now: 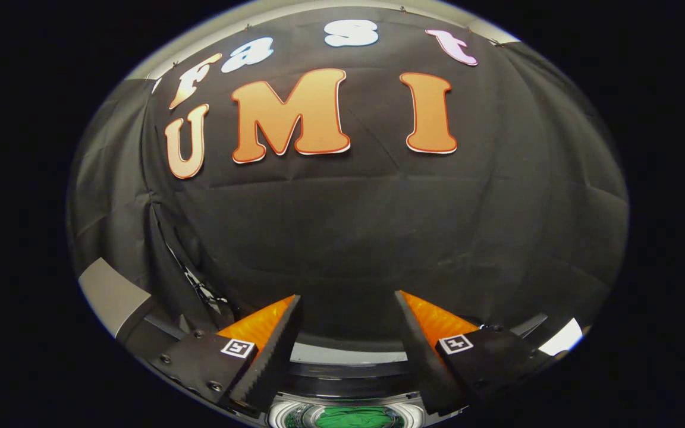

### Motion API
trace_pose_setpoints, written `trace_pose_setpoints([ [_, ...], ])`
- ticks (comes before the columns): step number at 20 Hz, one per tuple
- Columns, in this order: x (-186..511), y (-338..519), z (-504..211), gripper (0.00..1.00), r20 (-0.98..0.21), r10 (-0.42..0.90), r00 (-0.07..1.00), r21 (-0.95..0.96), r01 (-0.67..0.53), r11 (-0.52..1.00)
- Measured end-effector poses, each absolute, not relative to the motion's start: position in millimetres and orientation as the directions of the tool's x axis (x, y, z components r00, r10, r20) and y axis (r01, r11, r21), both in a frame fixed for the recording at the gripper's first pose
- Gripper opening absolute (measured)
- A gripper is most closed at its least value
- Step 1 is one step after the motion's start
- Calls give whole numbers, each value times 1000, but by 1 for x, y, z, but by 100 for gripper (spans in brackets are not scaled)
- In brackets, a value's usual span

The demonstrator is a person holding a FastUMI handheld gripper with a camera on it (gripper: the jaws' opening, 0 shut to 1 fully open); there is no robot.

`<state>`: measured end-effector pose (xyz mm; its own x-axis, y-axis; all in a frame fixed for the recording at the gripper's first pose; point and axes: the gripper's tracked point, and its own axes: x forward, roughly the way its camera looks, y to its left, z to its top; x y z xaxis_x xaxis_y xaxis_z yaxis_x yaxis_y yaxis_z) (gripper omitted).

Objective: Put the clothes into the washing machine and then close the washing machine lid.

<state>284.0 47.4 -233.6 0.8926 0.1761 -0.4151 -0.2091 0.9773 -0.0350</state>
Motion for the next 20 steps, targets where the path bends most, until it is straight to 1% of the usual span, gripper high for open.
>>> trace_pose_setpoints([
  [8,243,40,-232,97,-416,166,894,-38,-199,979],
  [16,191,32,-244,97,-468,146,872,-45,-189,981],
  [20,153,24,-261,97,-514,130,848,-47,-180,983],
])
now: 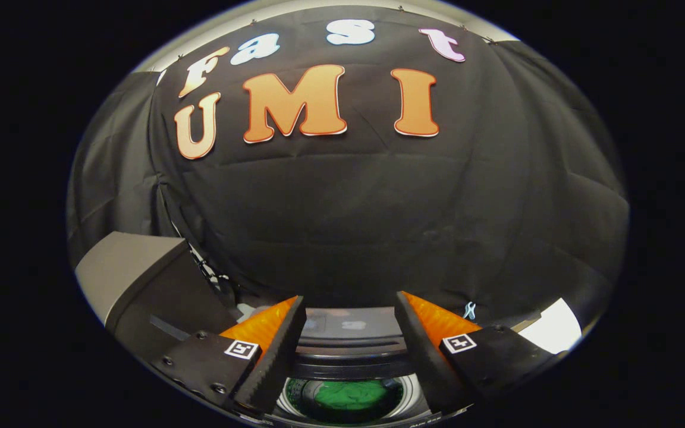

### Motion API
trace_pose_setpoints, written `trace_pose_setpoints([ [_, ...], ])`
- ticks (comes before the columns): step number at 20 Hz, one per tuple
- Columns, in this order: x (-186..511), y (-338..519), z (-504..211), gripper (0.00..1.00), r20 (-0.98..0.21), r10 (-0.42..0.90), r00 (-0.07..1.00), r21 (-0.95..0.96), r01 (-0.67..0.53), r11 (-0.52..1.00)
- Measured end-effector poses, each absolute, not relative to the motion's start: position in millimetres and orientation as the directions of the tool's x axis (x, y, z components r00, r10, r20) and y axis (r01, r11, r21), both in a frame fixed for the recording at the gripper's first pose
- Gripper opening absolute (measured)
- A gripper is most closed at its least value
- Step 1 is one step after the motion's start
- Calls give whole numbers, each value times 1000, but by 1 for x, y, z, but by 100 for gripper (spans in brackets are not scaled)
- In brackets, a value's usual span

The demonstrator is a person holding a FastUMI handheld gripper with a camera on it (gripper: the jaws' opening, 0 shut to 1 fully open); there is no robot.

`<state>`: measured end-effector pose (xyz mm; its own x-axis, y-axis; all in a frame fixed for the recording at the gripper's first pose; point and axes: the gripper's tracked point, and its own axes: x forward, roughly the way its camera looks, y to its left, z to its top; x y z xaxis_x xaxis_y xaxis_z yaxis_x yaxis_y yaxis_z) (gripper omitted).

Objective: Put the clothes into the washing machine and then close the washing machine lid.

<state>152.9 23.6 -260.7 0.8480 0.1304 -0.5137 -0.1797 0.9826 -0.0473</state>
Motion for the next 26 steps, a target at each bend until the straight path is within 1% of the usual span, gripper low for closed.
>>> trace_pose_setpoints([
  [6,112,29,-291,97,-583,152,798,-37,-213,976],
  [9,106,34,-283,97,-566,166,807,-29,-221,975],
  [13,95,40,-248,97,-504,189,843,-5,-222,975],
  [17,80,41,-192,97,-392,201,898,2,-218,976],
  [19,68,38,-164,96,-342,184,922,-6,-198,980],
  [22,48,31,-131,96,-292,152,944,13,-156,988],
  [26,22,20,-88,96,-229,98,969,-15,-104,994],
])
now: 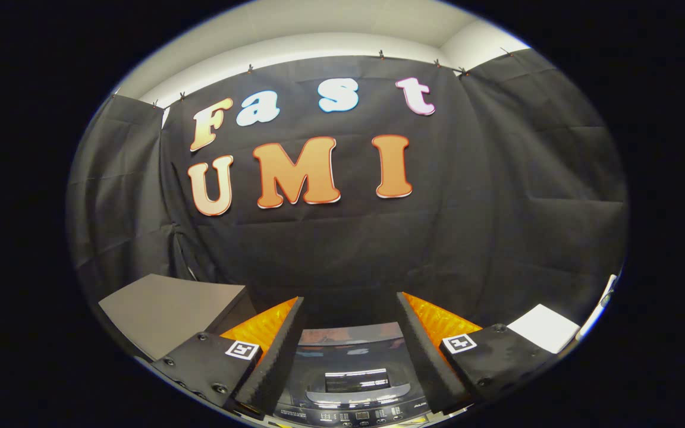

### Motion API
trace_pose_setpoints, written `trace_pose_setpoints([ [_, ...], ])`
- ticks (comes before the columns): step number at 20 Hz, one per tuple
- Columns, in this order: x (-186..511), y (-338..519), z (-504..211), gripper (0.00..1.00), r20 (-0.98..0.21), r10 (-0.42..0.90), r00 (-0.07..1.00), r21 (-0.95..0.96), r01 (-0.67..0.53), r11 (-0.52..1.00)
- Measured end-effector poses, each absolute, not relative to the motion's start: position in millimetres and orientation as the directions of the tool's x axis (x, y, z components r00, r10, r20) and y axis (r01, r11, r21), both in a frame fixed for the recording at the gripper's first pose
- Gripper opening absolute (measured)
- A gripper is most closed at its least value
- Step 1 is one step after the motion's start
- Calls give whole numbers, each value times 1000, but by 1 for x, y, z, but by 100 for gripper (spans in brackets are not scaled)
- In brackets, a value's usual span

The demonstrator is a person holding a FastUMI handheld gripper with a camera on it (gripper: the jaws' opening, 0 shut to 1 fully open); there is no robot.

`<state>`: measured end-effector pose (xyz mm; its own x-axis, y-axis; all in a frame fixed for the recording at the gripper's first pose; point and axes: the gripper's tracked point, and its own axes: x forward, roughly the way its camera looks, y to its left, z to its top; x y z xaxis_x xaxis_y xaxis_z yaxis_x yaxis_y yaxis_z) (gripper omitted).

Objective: Put the clothes into the washing machine and then close the washing machine lid.

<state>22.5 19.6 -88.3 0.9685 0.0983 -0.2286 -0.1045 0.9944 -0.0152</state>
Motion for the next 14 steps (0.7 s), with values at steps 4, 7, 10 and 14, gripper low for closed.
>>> trace_pose_setpoints([
  [4,2,8,-50,96,-185,77,980,10,-76,997],
  [7,-5,-11,-23,96,-156,60,986,-5,-62,998],
  [10,-12,-31,-4,96,-142,54,988,-37,-60,998],
  [14,-16,-46,12,96,-135,69,988,-41,-75,996],
])
